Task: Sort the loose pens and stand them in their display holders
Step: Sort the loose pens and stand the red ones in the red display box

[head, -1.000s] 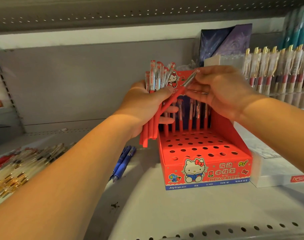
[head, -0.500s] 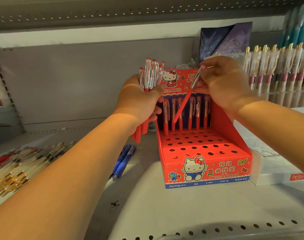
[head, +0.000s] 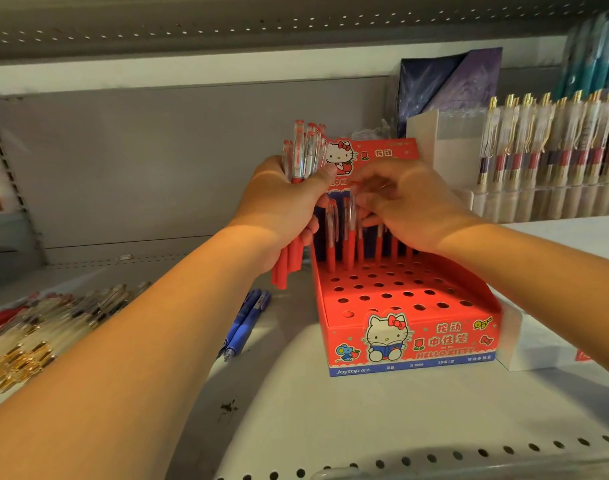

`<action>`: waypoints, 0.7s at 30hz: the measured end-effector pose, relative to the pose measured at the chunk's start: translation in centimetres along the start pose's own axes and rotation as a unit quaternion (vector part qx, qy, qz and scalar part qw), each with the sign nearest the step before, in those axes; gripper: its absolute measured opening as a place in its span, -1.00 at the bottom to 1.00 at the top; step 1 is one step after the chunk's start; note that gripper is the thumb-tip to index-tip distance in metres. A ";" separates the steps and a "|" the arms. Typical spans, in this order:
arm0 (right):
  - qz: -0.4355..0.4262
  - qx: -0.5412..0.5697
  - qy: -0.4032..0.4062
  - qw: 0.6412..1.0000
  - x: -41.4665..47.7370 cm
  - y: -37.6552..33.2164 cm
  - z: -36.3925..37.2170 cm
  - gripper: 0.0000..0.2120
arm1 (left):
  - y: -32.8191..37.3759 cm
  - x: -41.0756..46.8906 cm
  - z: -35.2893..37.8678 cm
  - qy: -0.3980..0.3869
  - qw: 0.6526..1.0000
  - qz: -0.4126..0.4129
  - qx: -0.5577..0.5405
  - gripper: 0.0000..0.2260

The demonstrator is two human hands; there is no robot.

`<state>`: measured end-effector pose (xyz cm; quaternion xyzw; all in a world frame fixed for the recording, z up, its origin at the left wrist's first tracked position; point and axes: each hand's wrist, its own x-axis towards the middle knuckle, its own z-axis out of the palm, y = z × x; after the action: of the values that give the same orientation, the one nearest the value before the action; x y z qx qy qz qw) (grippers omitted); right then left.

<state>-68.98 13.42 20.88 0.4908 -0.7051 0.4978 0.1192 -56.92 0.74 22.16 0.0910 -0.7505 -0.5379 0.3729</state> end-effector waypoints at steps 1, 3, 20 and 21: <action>-0.003 -0.009 -0.009 1.000 -0.1 0.0 0.1 -0.69 | 0.0 0.0 0.0 -0.003 1.000 -0.003 -0.006 -0.81; -0.002 -0.002 -0.012 1.000 -0.1 -0.1 0.0 -0.70 | 0.0 -0.1 0.1 -0.011 1.000 -0.005 -0.017 -0.83; 0.046 0.242 0.030 0.969 -0.1 -1.7 -0.8 -0.86 | 0.1 -1.0 0.9 -0.112 0.993 0.002 -0.026 -0.93; 0.052 0.267 0.030 0.962 -0.1 -1.7 -0.9 -0.86 | 0.2 -1.0 0.9 -0.117 0.993 0.001 -0.031 -0.93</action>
<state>-67.84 14.15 22.27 0.4523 -0.5669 0.6882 -0.0208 -56.77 2.03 21.69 0.0148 -0.7720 -0.5678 0.2855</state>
